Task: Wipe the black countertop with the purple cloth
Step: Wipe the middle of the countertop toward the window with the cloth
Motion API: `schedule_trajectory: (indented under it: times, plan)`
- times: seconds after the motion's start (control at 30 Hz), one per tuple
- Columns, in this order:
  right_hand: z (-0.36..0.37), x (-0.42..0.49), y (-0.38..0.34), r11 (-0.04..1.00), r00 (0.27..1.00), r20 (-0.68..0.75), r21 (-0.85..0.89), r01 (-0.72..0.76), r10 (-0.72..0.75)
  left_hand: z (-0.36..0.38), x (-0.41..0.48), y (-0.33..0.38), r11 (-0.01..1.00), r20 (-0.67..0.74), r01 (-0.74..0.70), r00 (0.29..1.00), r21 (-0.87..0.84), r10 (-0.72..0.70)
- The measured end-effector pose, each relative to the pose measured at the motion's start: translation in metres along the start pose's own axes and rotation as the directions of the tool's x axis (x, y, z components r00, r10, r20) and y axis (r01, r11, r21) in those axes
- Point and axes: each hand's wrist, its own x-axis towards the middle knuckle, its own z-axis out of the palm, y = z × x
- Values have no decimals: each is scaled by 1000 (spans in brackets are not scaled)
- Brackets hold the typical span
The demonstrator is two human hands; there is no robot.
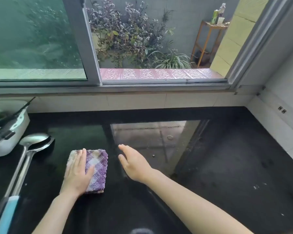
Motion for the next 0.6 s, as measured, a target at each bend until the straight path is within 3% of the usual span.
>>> schedule_trajectory:
  times: [0.23, 0.37, 0.6]
  plan:
    - [57, 16, -23, 976, 983, 151, -175, 132, -105, 5, 12, -7, 998, -25, 13, 1000, 61, -12]
    - [96, 23, -39, 944, 955, 209, -211, 255, -211, 4, 8, -21, 988, 6, -64, 998, 143, 64]
    - [124, 29, -49, 896, 947, 315, -396, 199, -71, 4, 2, -44, 992, -1, -86, 996, 98, 86]
